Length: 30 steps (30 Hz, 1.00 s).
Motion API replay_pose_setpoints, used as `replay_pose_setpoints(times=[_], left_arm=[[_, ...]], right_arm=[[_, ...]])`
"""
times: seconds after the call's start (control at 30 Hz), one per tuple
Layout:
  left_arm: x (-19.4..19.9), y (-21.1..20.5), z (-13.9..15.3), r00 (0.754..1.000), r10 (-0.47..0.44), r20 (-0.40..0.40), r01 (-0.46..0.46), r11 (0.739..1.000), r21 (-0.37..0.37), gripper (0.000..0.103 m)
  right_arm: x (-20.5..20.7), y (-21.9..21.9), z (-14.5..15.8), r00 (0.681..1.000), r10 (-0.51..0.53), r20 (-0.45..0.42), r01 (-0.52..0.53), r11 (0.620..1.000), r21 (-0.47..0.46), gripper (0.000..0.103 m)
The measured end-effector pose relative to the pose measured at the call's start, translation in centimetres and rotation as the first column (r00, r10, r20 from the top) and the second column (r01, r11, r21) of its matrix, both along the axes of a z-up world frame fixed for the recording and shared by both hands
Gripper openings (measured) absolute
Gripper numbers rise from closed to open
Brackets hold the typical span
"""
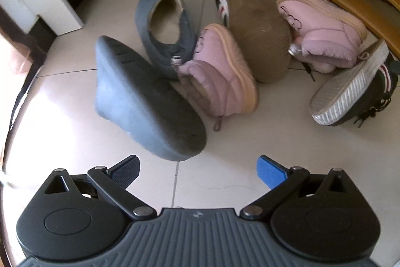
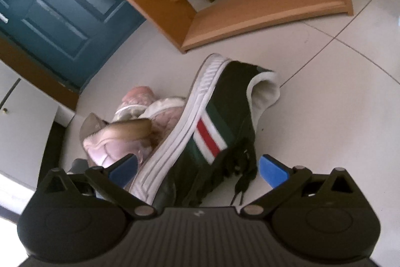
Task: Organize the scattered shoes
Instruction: 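Close the left tool on the grey-blue slipper's heel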
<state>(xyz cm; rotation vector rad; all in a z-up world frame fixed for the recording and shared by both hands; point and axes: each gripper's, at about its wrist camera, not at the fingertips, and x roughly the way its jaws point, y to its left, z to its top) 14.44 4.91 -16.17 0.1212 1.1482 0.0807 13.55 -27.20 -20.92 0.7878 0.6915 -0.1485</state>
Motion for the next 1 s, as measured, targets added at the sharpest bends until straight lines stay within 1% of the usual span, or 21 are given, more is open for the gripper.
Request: replay_pose_setpoints(times=[0.07, 0.13, 0.2, 0.23, 0.27, 0.3, 0.37, 0.4, 0.43, 0.47, 0.5, 0.57, 0.6, 0.67, 0.7, 0.73, 0.8, 0.9, 0.93, 0.97, 1.0], left_arm=[[0.9, -0.3, 0.0, 1.0, -0.003, 0.013, 0.003, 1.0, -0.003, 0.088], [2.3, -0.2, 0.3, 0.999, -0.028, 0.042, 0.027, 1.0, 0.014, 0.083], [3.3, 0.0, 0.6, 0.997, -0.054, 0.061, 0.052, 0.998, 0.033, 0.082], [3.6, 0.1, 0.7, 0.995, -0.066, 0.073, 0.063, 0.997, 0.045, 0.079], [3.9, 0.3, 0.9, 0.993, -0.079, 0.087, 0.074, 0.996, 0.058, 0.071], [4.3, 0.4, 1.1, 0.99, -0.098, 0.103, 0.089, 0.993, 0.082, 0.066], [5.0, 0.4, 1.0, 0.98, -0.156, 0.127, 0.136, 0.979, 0.152, 0.03], [5.3, 0.5, 1.0, 0.977, -0.174, 0.124, 0.152, 0.973, 0.172, 0.023], [5.5, 0.7, 0.7, 0.976, -0.187, 0.113, 0.165, 0.97, 0.18, 0.022], [5.7, 1.0, 0.4, 0.975, -0.198, 0.1, 0.178, 0.967, 0.185, 0.022], [6.0, 1.6, -0.3, 0.98, -0.192, 0.047, 0.183, 0.971, 0.15, 0.022], [6.0, 3.0, -0.8, 0.987, -0.162, 0.014, 0.16, 0.984, 0.083, 0.023], [5.9, 3.4, -0.8, 0.988, -0.151, 0.016, 0.15, 0.986, 0.072, 0.024], [5.0, 5.6, -0.4, 0.995, -0.069, 0.072, 0.064, 0.995, 0.071, 0.025], [4.9, 6.0, -0.4, 0.995, -0.056, 0.079, 0.051, 0.996, 0.069, 0.029], [5.2, 7.1, -0.2, 0.997, -0.014, 0.078, 0.008, 0.997, 0.075, 0.046], [6.0, 9.4, 0.3, 0.994, 0.068, 0.08, -0.076, 0.992, 0.101, 0.07], [6.7, 11.1, 1.5, 0.984, 0.109, 0.143, -0.125, 0.986, 0.11, 0.076], [7.0, 12.0, 1.8, 0.977, 0.134, 0.165, -0.151, 0.984, 0.098, 0.085], [7.3, 13.0, 2.1, 0.97, 0.16, 0.184, -0.178, 0.981, 0.082, 0.089], [7.7, 14.3, 1.9, 0.964, 0.19, 0.187, -0.203, 0.977, 0.056, 0.089]], right_arm=[[-0.3, 0.3, -0.2, 1.0, 0.006, -0.001, -0.006, 1.0, -0.014, 0.103], [-0.7, 0.7, -0.3, 1.0, 0.018, -0.002, -0.018, 0.999, -0.032, 0.103], [-1.3, 1.4, -0.4, 0.999, 0.041, -0.004, -0.041, 0.998, -0.055, 0.103], [-1.5, 1.7, -0.5, 0.999, 0.053, -0.004, -0.053, 0.996, -0.066, 0.103], [-1.9, 2.0, -0.5, 0.998, 0.062, -0.004, -0.062, 0.995, -0.078, 0.103], [-2.1, 2.2, -0.5, 0.998, 0.066, -0.003, -0.066, 0.994, -0.086, 0.103], [-2.5, 2.6, -0.4, 0.997, 0.073, -0.003, -0.073, 0.993, -0.097, 0.103], [-2.6, 2.8, -0.4, 0.997, 0.078, -0.004, -0.078, 0.992, -0.098, 0.103], [-2.8, 3.0, -0.3, 0.997, 0.08, -0.008, -0.08, 0.992, -0.099, 0.103], [-2.9, 3.2, -0.1, 0.996, 0.084, -0.009, -0.084, 0.991, -0.103, 0.103], [-3.0, 3.3, 0.1, 0.996, 0.088, -0.008, -0.088, 0.99, -0.109, 0.103], [-3.4, 3.7, 0.5, 0.995, 0.096, -0.006, -0.096, 0.987, -0.128, 0.103], [-3.5, 3.9, 0.6, 0.995, 0.099, -0.006, -0.099, 0.986, -0.137, 0.103], [-3.5, 4.1, 0.8, 0.994, 0.107, -0.014, -0.108, 0.986, -0.13, 0.103], [-3.6, 4.2, 0.8, 0.994, 0.11, -0.016, -0.111, 0.986, -0.125, 0.103], [-3.6, 4.4, 0.8, 0.993, 0.116, -0.012, -0.116, 0.986, -0.123, 0.103], [-3.7, 4.8, 0.7, 0.992, 0.128, -0.011, -0.129, 0.984, -0.125, 0.103], [-3.6, 5.4, 0.6, 0.989, 0.15, -0.017, -0.151, 0.981, -0.12, 0.103], [-3.6, 5.5, 0.6, 0.988, 0.153, -0.017, -0.154, 0.981, -0.119, 0.103], [-3.6, 5.7, 0.7, 0.988, 0.156, -0.015, -0.157, 0.981, -0.118, 0.103], [-3.6, 5.8, 0.8, 0.987, 0.159, -0.013, -0.159, 0.98, -0.117, 0.103]])
